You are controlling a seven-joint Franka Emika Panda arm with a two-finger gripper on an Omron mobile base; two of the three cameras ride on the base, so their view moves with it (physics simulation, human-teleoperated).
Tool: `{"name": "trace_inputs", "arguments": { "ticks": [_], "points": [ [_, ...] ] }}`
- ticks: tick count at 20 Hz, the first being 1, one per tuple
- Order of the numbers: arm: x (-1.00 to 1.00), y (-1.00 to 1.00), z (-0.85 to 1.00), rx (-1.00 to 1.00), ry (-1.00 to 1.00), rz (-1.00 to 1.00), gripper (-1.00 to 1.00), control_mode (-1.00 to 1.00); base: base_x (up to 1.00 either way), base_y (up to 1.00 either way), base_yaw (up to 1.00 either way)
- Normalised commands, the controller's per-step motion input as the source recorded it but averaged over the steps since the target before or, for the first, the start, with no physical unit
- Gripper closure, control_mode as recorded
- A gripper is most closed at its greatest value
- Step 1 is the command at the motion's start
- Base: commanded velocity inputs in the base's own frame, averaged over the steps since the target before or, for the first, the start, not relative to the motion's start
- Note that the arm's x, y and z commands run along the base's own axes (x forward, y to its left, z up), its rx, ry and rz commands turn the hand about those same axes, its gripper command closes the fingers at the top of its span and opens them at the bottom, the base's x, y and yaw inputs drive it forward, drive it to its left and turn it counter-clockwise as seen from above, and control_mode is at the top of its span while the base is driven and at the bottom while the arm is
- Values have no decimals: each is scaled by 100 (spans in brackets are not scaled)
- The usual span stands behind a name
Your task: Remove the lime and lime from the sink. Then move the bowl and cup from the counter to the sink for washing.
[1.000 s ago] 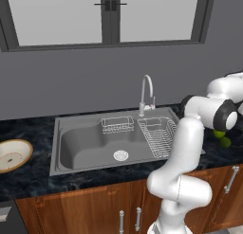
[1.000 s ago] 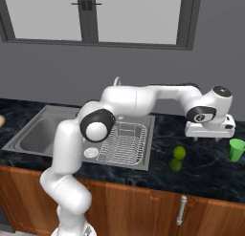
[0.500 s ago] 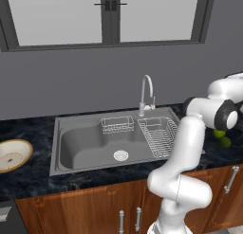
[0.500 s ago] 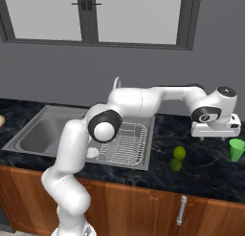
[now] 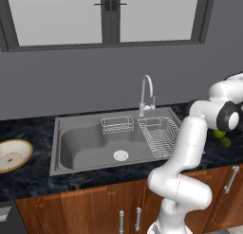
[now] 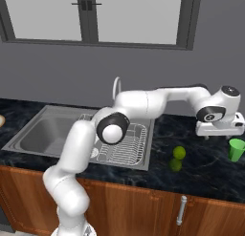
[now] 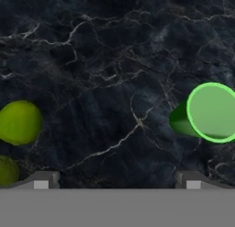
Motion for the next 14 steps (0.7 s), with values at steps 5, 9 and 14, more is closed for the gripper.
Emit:
{"name": "trace_inputs", "arguments": {
  "ticks": [5,9,14],
  "points": [
    [19,-17,-11,-3,0,0,-100,-100,0,0,0],
    [15,-16,-15,-2,0,0,-100,-100,0,0,0],
    [15,-11,-18,-2,1,0,-100,-100,0,0,0]
  ]
}}
